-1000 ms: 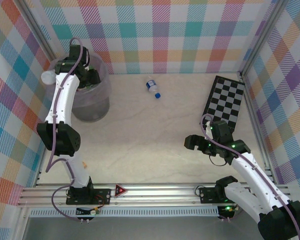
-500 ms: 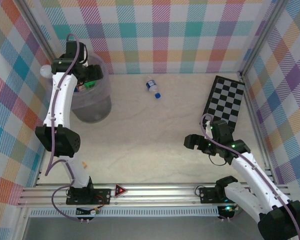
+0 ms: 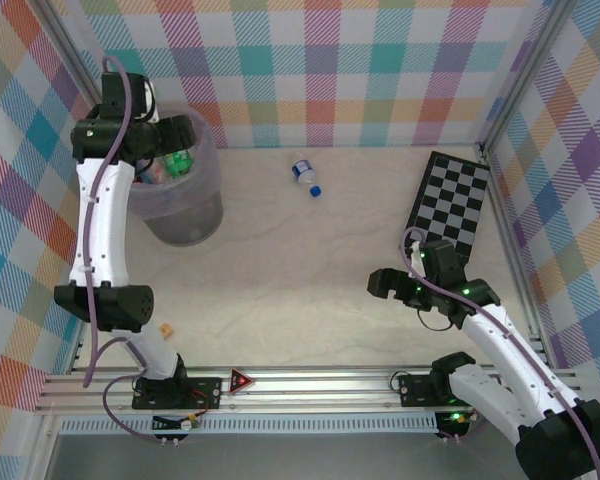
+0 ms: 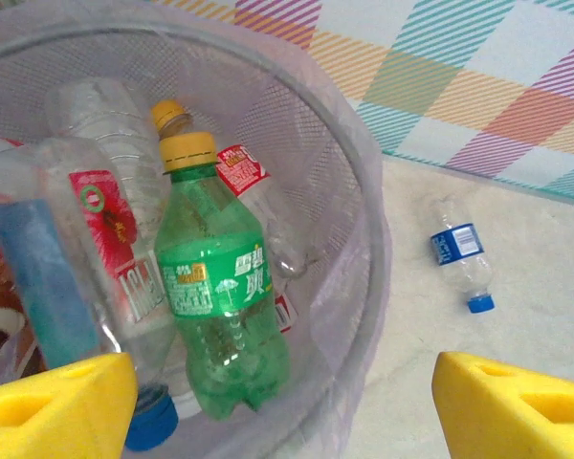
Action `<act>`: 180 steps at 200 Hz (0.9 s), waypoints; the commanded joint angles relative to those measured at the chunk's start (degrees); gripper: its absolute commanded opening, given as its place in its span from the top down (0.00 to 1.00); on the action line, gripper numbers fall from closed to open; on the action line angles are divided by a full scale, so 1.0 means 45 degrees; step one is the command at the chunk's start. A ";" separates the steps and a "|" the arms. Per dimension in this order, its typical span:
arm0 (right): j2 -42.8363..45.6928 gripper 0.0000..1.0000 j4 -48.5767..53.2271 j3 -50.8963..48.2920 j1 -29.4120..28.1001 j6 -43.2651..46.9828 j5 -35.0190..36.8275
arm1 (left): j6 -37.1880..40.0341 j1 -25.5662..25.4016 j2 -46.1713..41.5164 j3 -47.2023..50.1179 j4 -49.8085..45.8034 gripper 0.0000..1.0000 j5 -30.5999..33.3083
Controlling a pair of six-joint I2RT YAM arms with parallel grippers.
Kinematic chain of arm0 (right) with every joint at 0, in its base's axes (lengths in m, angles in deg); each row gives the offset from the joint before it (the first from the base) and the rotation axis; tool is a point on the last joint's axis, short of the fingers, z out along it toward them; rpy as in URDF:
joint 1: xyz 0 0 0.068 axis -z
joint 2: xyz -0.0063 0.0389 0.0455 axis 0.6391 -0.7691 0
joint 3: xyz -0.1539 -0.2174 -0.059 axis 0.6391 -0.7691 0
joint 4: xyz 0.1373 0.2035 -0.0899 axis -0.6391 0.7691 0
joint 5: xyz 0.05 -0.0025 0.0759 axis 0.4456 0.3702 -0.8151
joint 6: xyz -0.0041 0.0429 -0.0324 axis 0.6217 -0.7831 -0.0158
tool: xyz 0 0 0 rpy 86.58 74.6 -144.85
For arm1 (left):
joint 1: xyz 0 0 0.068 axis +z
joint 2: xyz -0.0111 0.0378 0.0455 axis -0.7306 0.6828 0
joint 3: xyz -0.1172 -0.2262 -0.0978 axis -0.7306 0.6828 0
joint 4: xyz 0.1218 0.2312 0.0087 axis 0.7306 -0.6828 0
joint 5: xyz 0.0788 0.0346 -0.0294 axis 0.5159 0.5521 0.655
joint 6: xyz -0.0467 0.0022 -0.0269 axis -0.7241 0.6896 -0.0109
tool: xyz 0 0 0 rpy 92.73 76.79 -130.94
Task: Put the plastic bottles in the bin
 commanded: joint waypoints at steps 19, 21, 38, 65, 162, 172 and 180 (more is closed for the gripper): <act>-0.0368 0.04 -0.0461 0.0359 0.0087 0.0057 -0.0350 | -0.0285 -0.1567 -0.1358 0.0037 -0.0100 0.20 0.0981; -0.0375 0.04 -0.0457 0.0380 0.0085 0.0055 -0.0357 | -0.0321 -0.1655 -0.1400 0.0029 -0.0097 0.20 0.1066; -0.0425 0.04 -0.0501 0.0421 0.0080 0.0053 -0.0363 | -0.0615 -0.2735 -0.1590 0.0034 0.0031 0.20 0.1584; -0.0298 0.04 -0.0452 0.0409 0.0078 -0.0036 -0.0288 | -0.0850 -0.4274 -0.1781 0.0427 0.0413 0.20 0.2530; 0.0488 0.04 -0.0037 0.0142 0.0079 -0.0170 -0.0125 | -0.2888 -0.6449 -0.0688 0.3622 0.3849 0.19 0.2953; 0.0536 0.04 -0.0003 0.0087 0.0083 -0.0185 -0.0106 | -0.3016 -0.6560 -0.0247 0.3583 0.3958 0.19 0.3000; 0.0563 0.04 0.0054 0.0080 0.0093 -0.0188 -0.0105 | -0.3121 -0.6631 0.0149 0.3528 0.4100 0.17 0.2992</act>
